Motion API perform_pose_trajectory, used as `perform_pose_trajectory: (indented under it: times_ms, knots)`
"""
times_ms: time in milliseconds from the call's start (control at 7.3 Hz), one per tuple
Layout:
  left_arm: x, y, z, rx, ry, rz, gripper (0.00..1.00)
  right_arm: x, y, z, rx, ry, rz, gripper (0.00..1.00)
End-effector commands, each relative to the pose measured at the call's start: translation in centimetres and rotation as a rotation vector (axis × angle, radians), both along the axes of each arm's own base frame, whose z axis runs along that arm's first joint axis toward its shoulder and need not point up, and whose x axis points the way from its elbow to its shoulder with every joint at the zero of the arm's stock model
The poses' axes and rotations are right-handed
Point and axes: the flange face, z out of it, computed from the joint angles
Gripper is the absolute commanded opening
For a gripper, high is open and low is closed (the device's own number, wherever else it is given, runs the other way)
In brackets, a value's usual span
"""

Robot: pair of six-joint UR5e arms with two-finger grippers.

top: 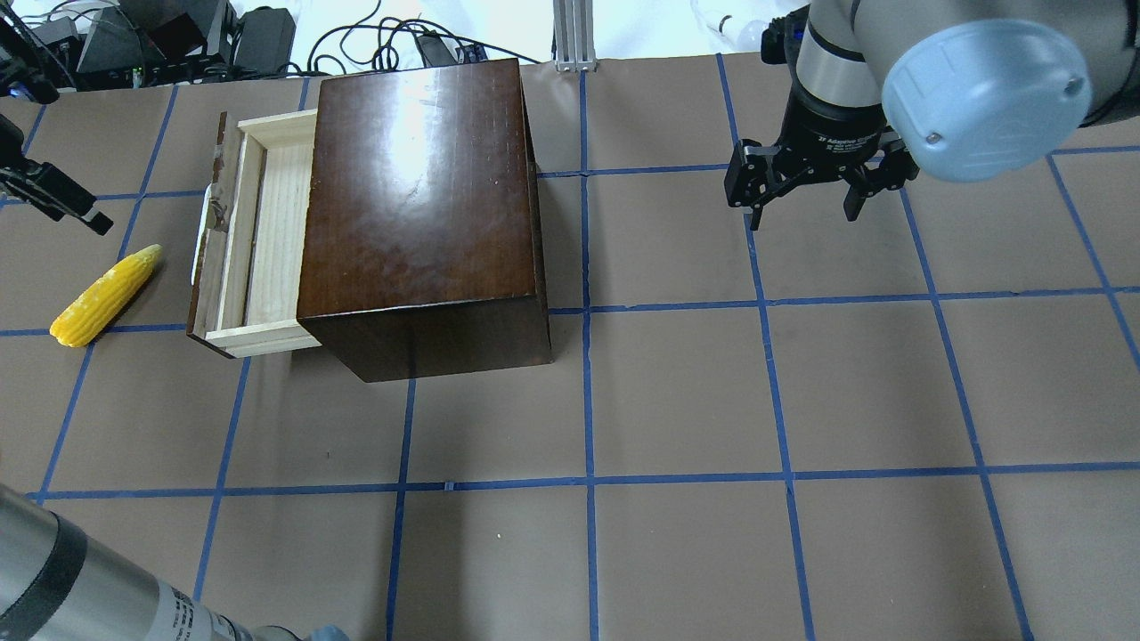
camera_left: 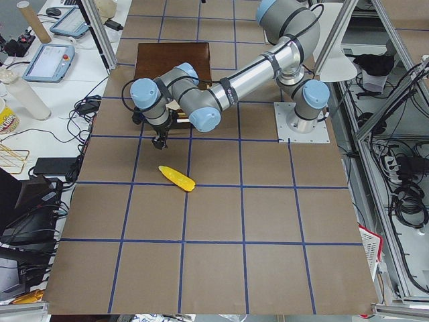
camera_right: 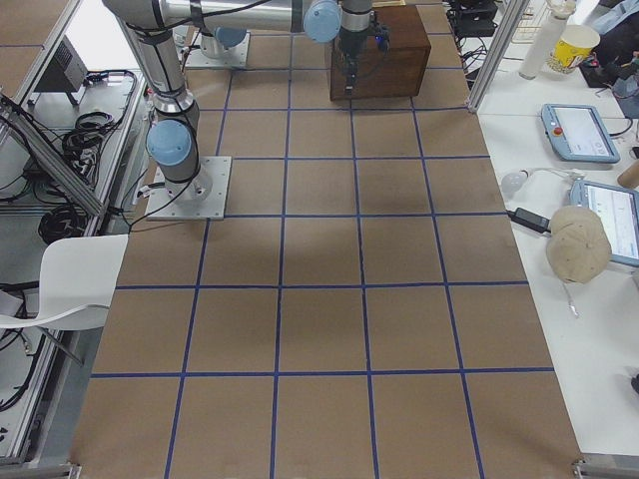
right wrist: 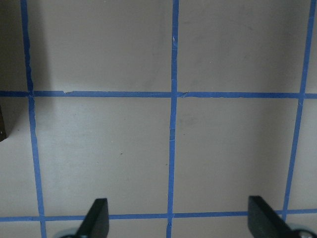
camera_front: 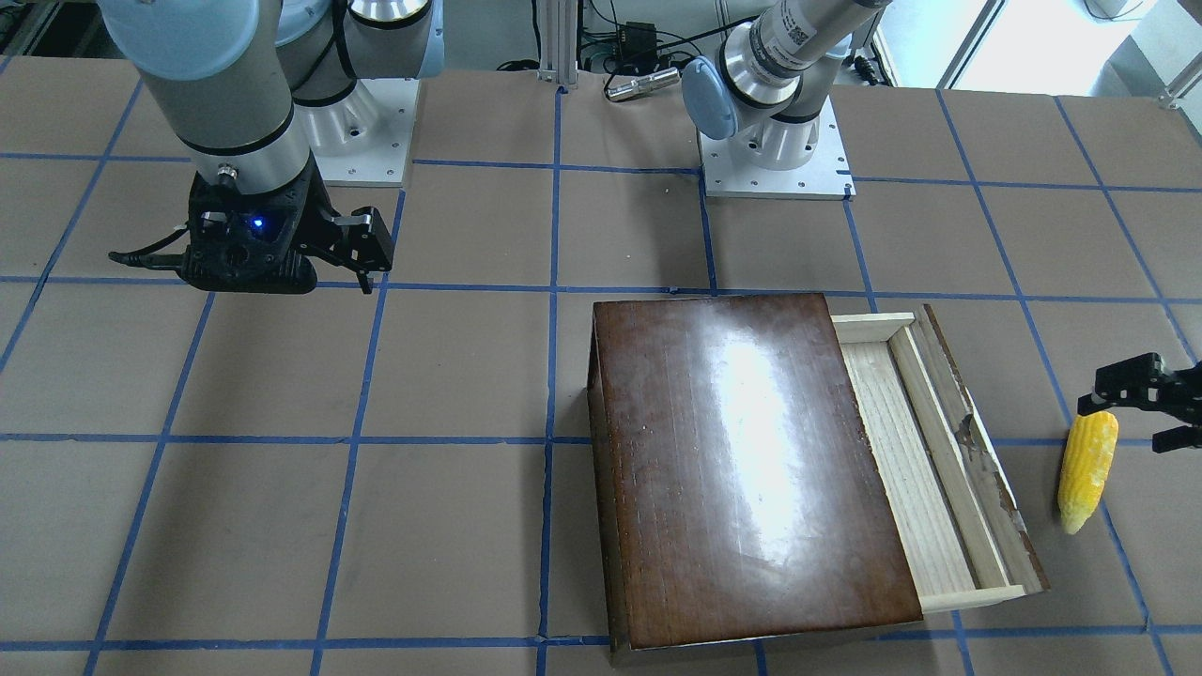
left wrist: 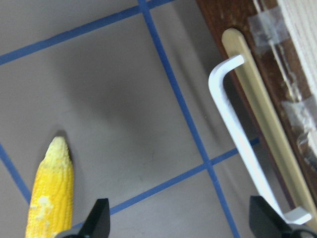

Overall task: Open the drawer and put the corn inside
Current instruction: 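Release the handle and move the left gripper over the yellow corn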

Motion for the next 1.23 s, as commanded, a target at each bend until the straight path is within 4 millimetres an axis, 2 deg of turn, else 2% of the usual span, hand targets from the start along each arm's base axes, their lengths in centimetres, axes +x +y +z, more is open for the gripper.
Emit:
perform_pose_trajectory:
  times_ms: [0,411,1096]
  knots:
    - [2.9,0.4,-2.5,0.012,-0.043,-0.129,1.00,0.0,0.0,0.1,0.000,-0.001,0.000,1.00]
    - [5.3,1.6,-9.7,0.006,-0.130,-0.204,1.00,0.0,0.0,0.1,0.000,-0.001,0.000,1.00]
    - [6.6,1.3,-14.4,0.005,-0.129,-0.262,1.00,0.0,0.0,0.1,0.000,-0.001,0.000,1.00]
